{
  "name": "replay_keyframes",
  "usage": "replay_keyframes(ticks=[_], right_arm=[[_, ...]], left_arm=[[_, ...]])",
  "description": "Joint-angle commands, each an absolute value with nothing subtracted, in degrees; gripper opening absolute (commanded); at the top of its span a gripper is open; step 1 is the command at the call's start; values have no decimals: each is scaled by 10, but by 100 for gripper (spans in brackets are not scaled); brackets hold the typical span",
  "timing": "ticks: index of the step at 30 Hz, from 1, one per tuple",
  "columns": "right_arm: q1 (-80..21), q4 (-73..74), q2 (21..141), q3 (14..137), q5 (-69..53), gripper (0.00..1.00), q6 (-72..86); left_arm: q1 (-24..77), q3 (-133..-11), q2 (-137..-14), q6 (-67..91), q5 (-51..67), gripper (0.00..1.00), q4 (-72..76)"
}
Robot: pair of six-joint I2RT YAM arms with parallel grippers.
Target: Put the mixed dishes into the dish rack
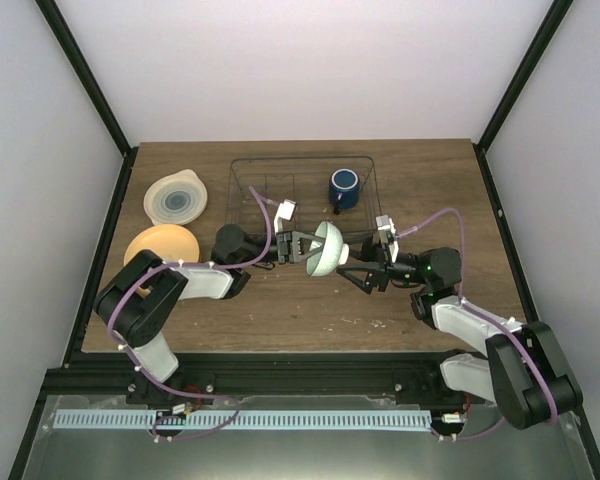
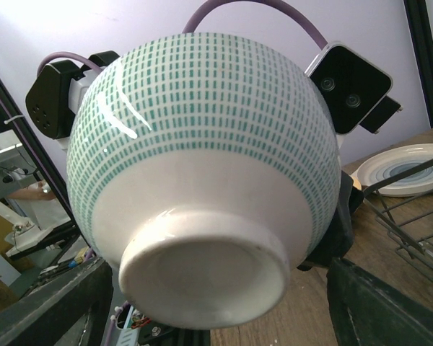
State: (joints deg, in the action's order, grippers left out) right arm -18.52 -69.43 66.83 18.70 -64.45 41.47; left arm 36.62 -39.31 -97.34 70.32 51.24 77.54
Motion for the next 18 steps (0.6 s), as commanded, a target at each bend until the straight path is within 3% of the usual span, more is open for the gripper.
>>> replay_keyframes(ticks=[1, 18], right_arm=[[-190, -721, 669, 191, -637, 82, 416], [-190, -713, 661, 208, -633, 76, 406]], left_arm=[[372, -395, -976, 701, 501, 0, 824], [374, -388, -978, 703, 499, 0, 827]])
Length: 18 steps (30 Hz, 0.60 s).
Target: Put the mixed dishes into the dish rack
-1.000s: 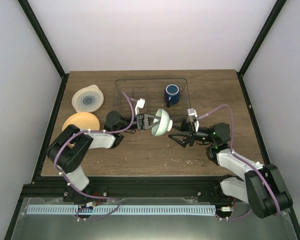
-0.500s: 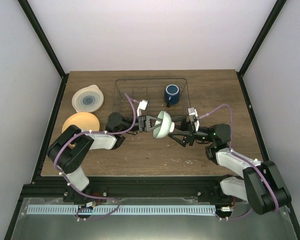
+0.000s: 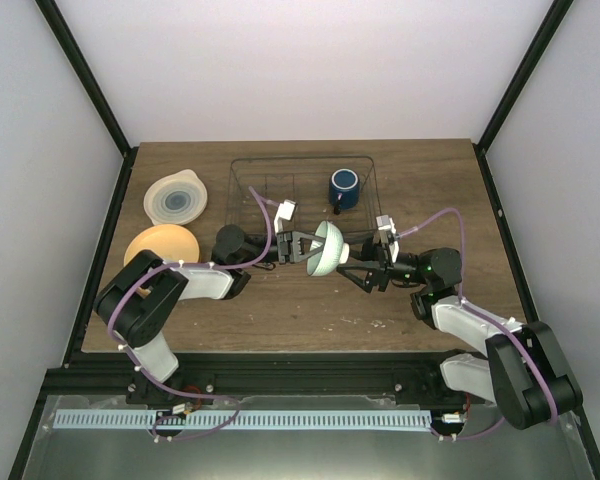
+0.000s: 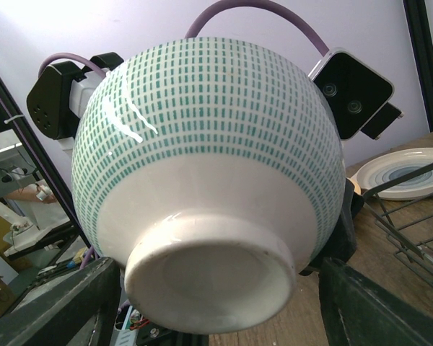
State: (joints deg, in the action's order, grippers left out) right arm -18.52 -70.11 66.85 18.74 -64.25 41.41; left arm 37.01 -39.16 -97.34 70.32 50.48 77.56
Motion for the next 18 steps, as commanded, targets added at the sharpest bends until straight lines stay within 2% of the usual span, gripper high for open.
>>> replay_keyframes(ticks=[1, 18], right_arm=[[-191, -707, 660, 209, -631, 76, 403], [-190, -647, 633, 217, -617, 77, 363]], left_arm=[[373, -387, -978, 703, 499, 0, 827], [374, -385, -978, 703, 501, 0, 829]])
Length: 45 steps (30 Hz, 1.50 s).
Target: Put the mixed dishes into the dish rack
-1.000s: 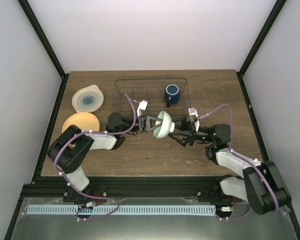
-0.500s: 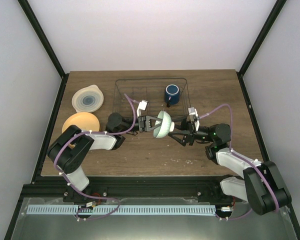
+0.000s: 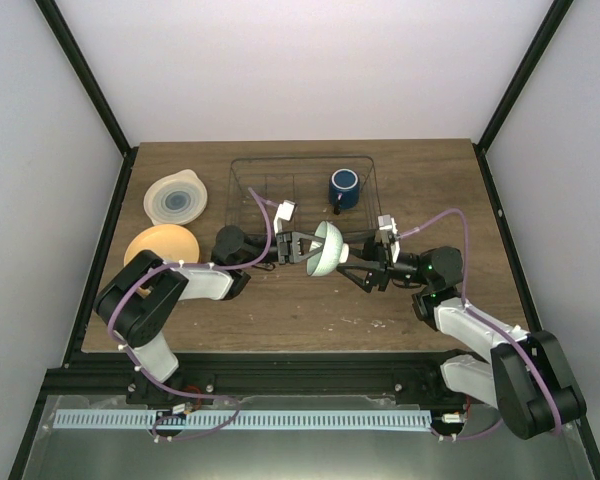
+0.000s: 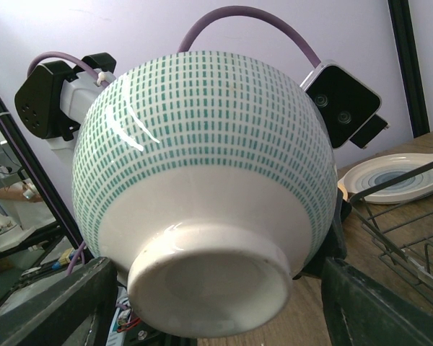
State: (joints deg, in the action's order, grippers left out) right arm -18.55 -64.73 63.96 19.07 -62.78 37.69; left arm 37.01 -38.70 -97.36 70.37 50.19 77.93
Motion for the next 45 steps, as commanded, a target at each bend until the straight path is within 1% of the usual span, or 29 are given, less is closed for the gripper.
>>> replay_keyframes(ticks=[1, 7, 10, 12, 15, 16, 21, 23, 30, 36, 45], right_arm=[[-190, -647, 632, 216, -616, 77, 363], [-190, -655, 632, 217, -616, 77, 364], [-190, -666, 636, 216, -620, 73, 370], [-190, -674, 640, 214, -622, 67, 375], [-190, -690, 647, 214, -626, 52, 385], [-190, -697, 652, 214, -627, 50, 388], [-190, -723, 665, 214, -633, 49, 404], [-191, -721, 665, 214, -635, 46, 403], [-190, -658, 649, 214, -612, 42, 364], [-191, -646, 655, 214, -595, 42, 352], [-189, -616, 649, 213, -559, 41, 331]], left_arm=[[375, -385, -979, 704, 502, 0, 830], [379, -383, -983, 706, 500, 0, 835], [379, -385, -986, 710, 500, 0, 840], [381, -386, -990, 711, 500, 0, 843], [384, -389, -996, 715, 499, 0, 849], [384, -391, -998, 715, 499, 0, 851], [385, -394, -1007, 723, 499, 0, 863], [385, -395, -1010, 725, 499, 0, 867], [385, -395, -1019, 725, 499, 0, 871], [385, -395, -1036, 731, 498, 6, 884], [368, -374, -1031, 722, 500, 25, 878]])
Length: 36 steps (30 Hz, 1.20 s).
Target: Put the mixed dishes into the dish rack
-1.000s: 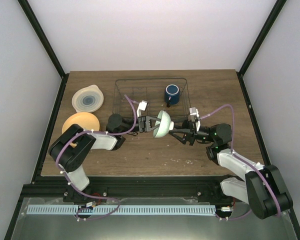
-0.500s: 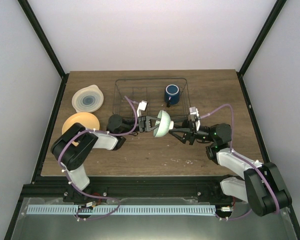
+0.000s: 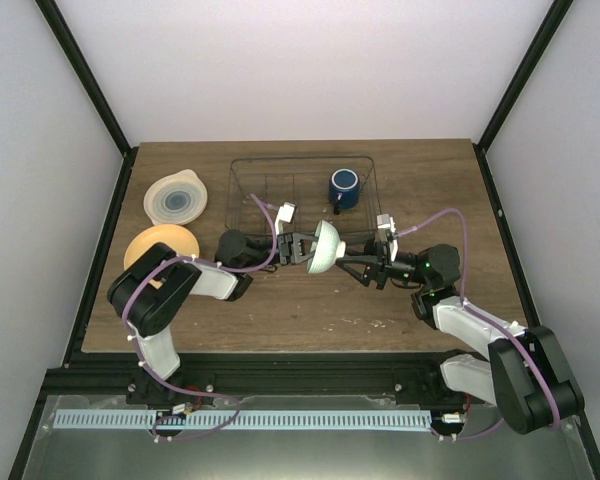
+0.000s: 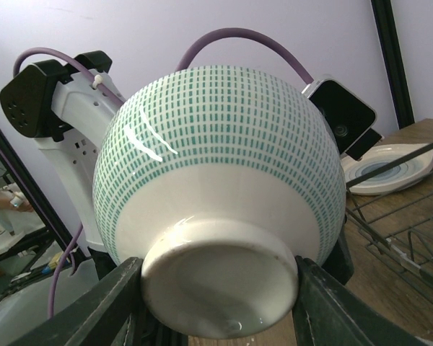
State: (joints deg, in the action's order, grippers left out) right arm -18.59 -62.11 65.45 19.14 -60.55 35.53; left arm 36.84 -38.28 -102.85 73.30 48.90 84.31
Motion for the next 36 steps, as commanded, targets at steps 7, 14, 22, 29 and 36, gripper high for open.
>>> replay_keyframes(ticks=[7, 14, 22, 29, 36], right_arm=[[-181, -598, 648, 215, -542, 41, 322], [-169, -556, 630, 214, -529, 40, 305], [-152, -465, 593, 226, -510, 40, 271], [-145, -365, 567, 252, -477, 40, 236], [-140, -252, 592, 324, -413, 37, 207]], left_arm=[[352, -359, -1034, 712, 500, 46, 874], [317, -323, -1021, 701, 500, 80, 874], [285, -297, -984, 652, 500, 96, 806], [279, -332, -874, 485, 463, 100, 519], [279, -415, -739, 283, 305, 100, 131]])
